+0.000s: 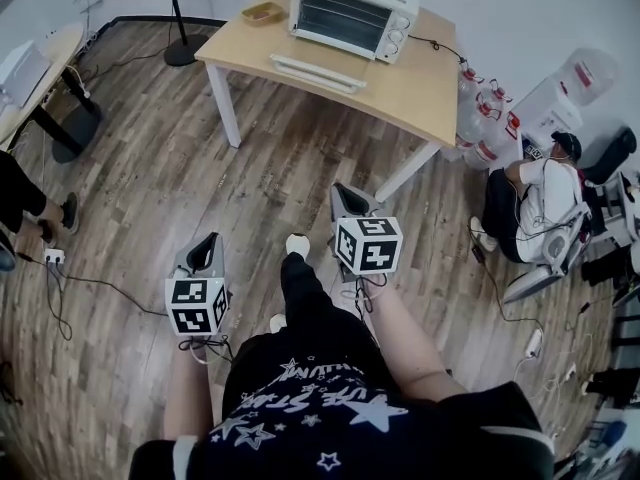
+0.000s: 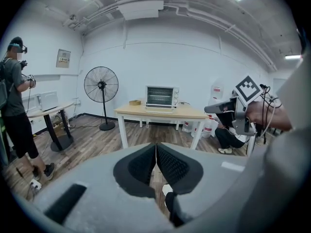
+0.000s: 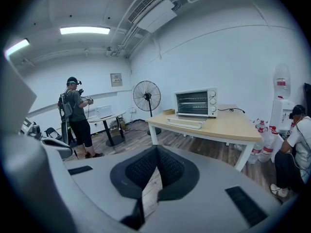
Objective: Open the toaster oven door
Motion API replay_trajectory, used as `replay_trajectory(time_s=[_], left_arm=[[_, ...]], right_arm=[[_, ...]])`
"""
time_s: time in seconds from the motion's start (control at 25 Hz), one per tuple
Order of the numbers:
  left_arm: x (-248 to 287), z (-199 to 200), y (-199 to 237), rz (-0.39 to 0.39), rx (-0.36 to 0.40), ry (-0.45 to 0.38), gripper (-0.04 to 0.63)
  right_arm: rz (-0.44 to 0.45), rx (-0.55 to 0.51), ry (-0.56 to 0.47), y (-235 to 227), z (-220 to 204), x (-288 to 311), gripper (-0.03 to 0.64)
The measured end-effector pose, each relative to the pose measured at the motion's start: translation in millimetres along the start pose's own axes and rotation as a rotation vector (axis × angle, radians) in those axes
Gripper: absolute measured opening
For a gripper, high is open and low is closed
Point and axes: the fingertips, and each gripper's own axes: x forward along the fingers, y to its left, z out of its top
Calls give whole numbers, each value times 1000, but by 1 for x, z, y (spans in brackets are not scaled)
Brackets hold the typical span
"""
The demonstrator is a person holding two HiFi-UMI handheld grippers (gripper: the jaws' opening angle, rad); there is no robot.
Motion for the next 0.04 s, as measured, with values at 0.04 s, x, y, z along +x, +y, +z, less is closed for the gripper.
replay_trajectory(time_s=[0.04], left_arm=[[-1,1,-3,-1,2,-3,21]], right_arm=[[-1,-2,-2,-1,-1,-3,2]])
